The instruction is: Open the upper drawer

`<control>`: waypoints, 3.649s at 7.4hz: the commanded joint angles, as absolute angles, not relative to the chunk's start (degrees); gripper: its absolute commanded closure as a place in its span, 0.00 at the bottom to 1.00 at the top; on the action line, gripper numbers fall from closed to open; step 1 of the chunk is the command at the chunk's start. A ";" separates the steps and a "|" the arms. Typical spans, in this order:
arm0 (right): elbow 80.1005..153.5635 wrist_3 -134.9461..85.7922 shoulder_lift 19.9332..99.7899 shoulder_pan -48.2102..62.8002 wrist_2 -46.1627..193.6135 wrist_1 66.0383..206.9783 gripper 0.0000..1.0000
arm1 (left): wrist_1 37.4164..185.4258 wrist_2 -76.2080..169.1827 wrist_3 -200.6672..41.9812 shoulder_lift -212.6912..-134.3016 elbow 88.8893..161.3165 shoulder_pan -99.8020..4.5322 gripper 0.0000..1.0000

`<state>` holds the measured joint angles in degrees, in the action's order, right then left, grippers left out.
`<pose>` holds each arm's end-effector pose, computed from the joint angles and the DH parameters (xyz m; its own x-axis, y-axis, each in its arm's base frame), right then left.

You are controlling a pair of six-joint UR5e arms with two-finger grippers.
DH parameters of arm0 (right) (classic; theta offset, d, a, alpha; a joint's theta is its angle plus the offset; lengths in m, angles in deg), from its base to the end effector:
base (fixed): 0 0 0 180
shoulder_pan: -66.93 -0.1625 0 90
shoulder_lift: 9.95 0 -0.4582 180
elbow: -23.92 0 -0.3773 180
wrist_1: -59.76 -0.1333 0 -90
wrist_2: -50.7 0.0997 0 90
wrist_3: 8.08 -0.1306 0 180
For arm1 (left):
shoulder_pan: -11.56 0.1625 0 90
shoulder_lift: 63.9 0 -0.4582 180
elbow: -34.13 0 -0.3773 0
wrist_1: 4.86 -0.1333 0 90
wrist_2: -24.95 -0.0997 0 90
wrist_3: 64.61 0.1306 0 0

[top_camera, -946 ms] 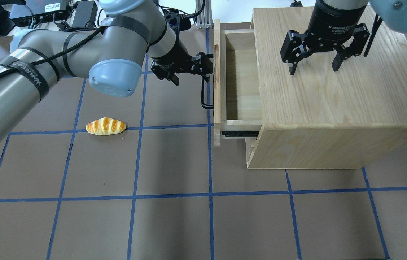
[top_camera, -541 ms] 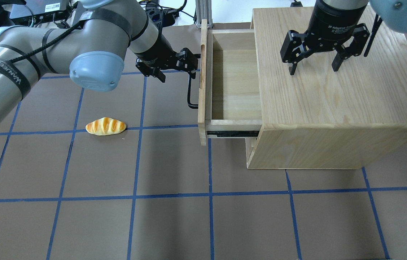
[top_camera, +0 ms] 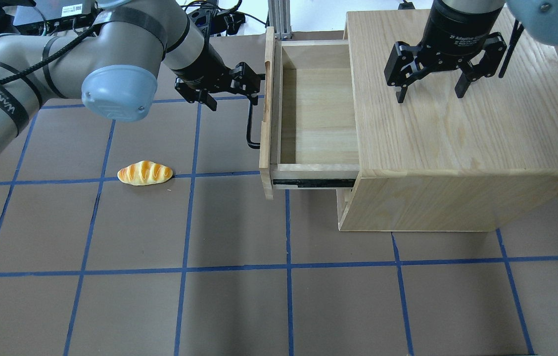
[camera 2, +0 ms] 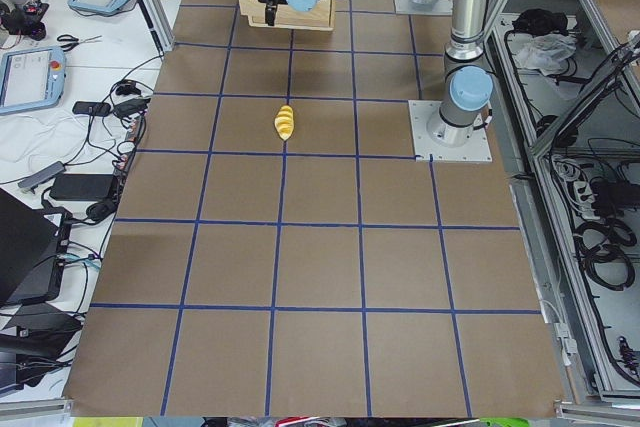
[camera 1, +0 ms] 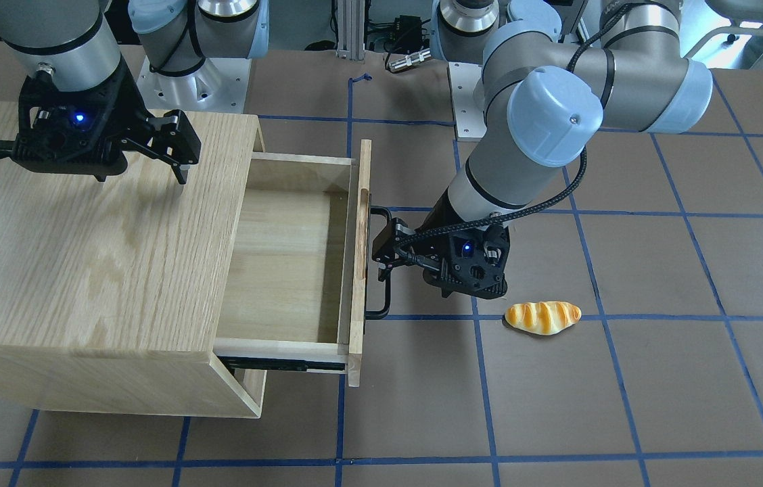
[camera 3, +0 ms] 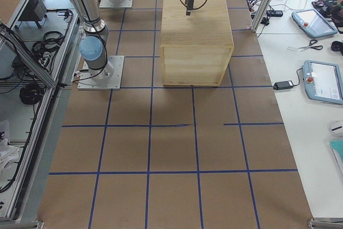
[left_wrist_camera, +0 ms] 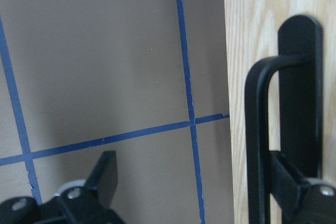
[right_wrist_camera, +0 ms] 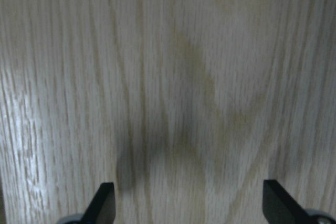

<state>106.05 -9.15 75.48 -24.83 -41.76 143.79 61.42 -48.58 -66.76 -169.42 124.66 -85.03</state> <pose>0.1432 -0.5025 0.5060 -0.9989 -0.0140 0.0437 -0.0120 0.9989 0.0458 -0.2381 -0.5772 0.3889 -0.9519 0.1106 0.2858 0.0781 0.9894 -0.1228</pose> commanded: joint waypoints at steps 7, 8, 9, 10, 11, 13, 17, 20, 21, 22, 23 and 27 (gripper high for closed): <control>106.02 -9.13 75.48 -24.83 -41.76 143.78 0.00 | 78.43 -48.25 -65.76 -162.26 121.76 -78.20 0.00; 106.01 -9.13 75.48 -24.74 -41.76 143.78 0.00 | 81.68 -53.57 -64.28 -160.77 121.76 -76.61 0.00; 106.01 -9.22 75.48 -24.83 -41.76 143.78 0.00 | 82.84 -60.32 -59.82 -159.28 121.76 -76.42 0.00; 106.01 -9.22 75.48 -24.83 -41.76 143.78 0.00 | 84.07 -62.65 -59.52 -157.09 121.76 -76.77 0.00; 106.01 -9.22 75.48 -24.83 -41.76 143.78 0.00 | 84.17 -65.89 -59.69 -155.07 121.41 -77.55 0.00; 106.01 -9.13 75.48 -24.83 -41.76 143.78 0.00 | 86.02 -66.36 -60.65 -153.64 120.44 -79.92 0.00; 106.01 -9.22 75.48 -24.83 -41.76 143.78 0.00 | 85.58 -66.28 -60.83 -153.64 120.88 -79.85 0.00; 106.01 -9.22 75.48 -24.83 -41.76 143.78 0.00 | 85.41 -66.28 -60.83 -153.55 121.14 -79.85 0.00; 106.01 -9.22 75.48 -24.83 -41.76 143.78 0.00 | 85.23 -66.28 -60.83 -153.72 121.32 -79.85 0.00; 106.10 -9.22 75.48 -24.83 -41.76 143.78 0.00 | 85.23 -66.28 -60.83 -153.38 121.15 -79.85 0.00; 106.02 -9.22 75.48 -24.83 -41.76 143.78 0.00 | 85.23 -66.28 -60.83 -153.11 121.06 -79.85 0.00; 106.01 -9.22 75.48 -24.74 -41.76 143.78 0.00 | 85.23 -66.10 -60.83 -153.11 121.15 -79.85 0.00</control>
<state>106.02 -9.17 75.48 -24.79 -41.76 143.78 85.23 -66.18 -60.83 -153.06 121.17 -79.84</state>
